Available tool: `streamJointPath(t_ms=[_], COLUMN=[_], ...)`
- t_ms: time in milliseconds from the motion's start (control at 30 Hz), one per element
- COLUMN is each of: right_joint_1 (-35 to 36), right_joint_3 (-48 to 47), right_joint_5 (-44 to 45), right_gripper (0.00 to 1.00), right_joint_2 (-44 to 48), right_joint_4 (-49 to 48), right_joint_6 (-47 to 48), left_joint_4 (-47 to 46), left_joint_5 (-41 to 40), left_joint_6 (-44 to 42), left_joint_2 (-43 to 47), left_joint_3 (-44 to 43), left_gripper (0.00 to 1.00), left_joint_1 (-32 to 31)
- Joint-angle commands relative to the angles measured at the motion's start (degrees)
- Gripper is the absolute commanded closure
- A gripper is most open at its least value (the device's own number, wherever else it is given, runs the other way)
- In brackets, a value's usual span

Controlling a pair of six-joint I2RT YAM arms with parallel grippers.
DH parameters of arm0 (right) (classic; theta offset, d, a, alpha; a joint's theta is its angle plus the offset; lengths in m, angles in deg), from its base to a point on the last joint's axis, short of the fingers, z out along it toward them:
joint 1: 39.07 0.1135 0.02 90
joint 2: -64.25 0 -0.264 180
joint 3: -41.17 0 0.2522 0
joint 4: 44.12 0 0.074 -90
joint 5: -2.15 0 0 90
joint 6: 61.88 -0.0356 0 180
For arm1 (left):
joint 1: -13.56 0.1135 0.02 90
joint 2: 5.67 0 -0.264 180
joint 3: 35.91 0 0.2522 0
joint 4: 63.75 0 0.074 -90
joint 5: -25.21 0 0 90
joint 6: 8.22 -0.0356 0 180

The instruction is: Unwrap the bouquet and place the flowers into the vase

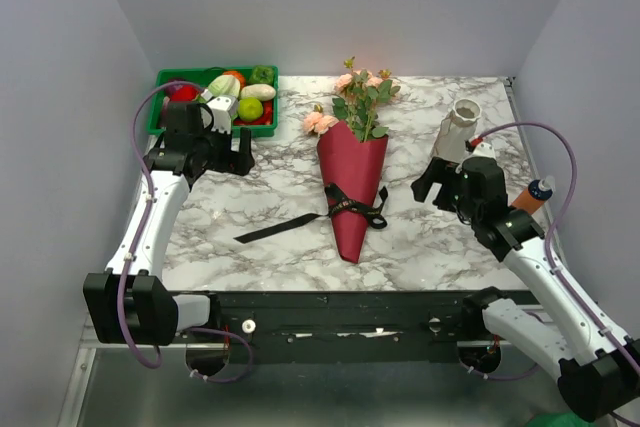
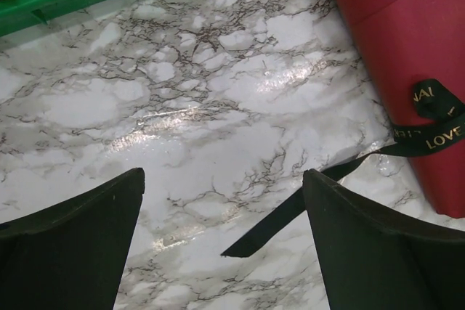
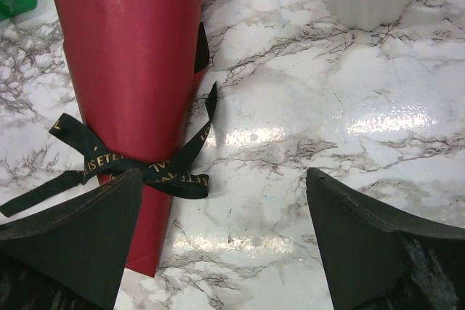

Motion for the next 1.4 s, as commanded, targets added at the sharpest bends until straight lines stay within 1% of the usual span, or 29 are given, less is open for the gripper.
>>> streamJointPath(t_ms=[0, 200, 533, 667, 833, 900, 1000, 1067, 1200, 1367], right_joint_1=[0.12, 0.12, 0.04, 0.21, 0.12, 0.12, 0.12, 0.12, 0.12, -0.23], right_joint_3=[0.42, 0.16, 0.34, 0.86, 2.01, 1.66, 0.87, 0.60, 0.51, 0.77], right_joint_5=[-1.81, -2.16, -3.30, -5.14, -10.23, -10.25, -9.20, -6.31, -4.01, -5.06], right_gripper=[0.00, 0.00, 0.00, 0.01, 0.04, 0.04, 0.04, 0.04, 0.03, 0.02], right_joint_2=[-1.43, -2.40, -3.28, -4.94, -7.75, -9.33, -9.69, -8.64, -6.45, -6.00], right_joint_4=[-1.70, -1.78, -2.84, -4.15, -8.63, -8.64, -7.42, -6.18, -5.30, -4.95], right_joint_6=[-0.62, -1.06, -0.97, -1.68, -3.26, -3.44, -2.82, -2.56, -1.24, -2.03], left_joint_4=[-0.48, 0.57, 0.31, 0.66, 0.31, 0.48, 0.66, 0.05, -0.57, -1.63], left_joint_5=[5.02, 9.06, 10.65, 9.52, 7.23, 7.05, 7.49, 7.32, 6.53, 6.52], left_joint_6=[-1.32, -3.60, -4.48, -5.45, -7.38, -7.65, -8.00, -8.44, -8.18, -7.39], left_joint_2=[1.74, 1.74, 0.34, -0.72, -2.12, -2.48, -2.48, -1.69, -1.16, -0.81], left_joint_3=[1.42, 1.42, 1.25, 0.72, 1.07, 0.89, 0.63, 1.24, 1.60, 1.77], left_gripper=[0.01, 0.01, 0.01, 0.01, 0.01, 0.01, 0.01, 0.01, 0.01, 0.01], left_joint_1=[0.04, 0.04, -0.57, -3.29, -9.35, -10.59, -10.86, -10.77, -10.77, -10.86])
